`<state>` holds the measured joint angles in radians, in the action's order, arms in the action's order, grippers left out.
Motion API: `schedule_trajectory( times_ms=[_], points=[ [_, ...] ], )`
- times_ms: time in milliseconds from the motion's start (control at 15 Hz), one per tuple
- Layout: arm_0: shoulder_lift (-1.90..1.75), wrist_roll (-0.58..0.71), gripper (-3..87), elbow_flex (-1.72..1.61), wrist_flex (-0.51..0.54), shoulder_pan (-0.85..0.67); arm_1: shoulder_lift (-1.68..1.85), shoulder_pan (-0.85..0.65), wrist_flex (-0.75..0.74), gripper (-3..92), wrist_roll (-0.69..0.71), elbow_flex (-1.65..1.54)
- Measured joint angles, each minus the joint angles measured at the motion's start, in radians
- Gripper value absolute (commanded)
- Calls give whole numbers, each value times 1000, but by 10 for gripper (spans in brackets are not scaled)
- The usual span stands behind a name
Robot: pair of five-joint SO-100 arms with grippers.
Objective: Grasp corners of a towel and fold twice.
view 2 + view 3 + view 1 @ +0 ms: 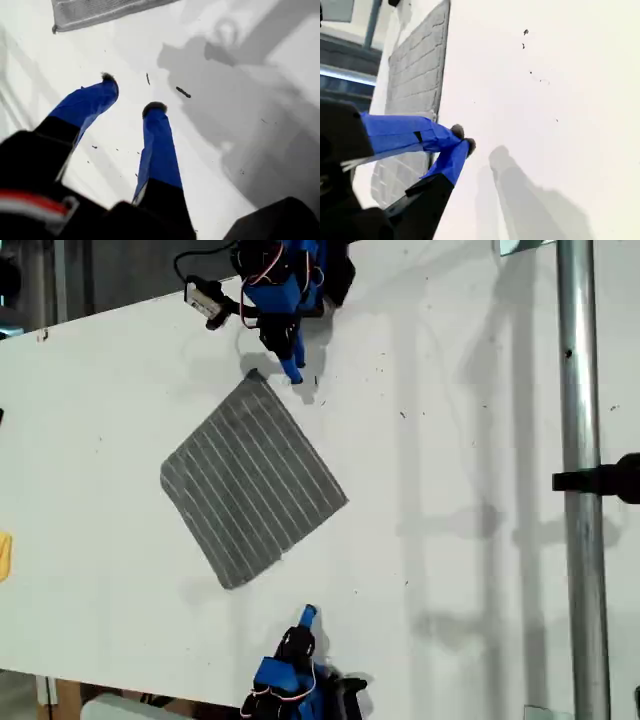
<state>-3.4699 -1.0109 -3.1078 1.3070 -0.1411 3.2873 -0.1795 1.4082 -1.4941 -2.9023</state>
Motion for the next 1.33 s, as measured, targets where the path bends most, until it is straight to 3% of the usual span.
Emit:
schedule_trajectory(
  times_ms=[600, 933, 1333],
  points=[
    [0, 0, -26, 0, 0, 0, 0, -2, 0, 160, 0, 0],
    [0, 0, -26, 0, 0, 0, 0, -87, 0, 156, -3, 0],
    [0, -29, -26, 0, 0, -23, 0, -58, 0, 37, -3, 0]
  ],
)
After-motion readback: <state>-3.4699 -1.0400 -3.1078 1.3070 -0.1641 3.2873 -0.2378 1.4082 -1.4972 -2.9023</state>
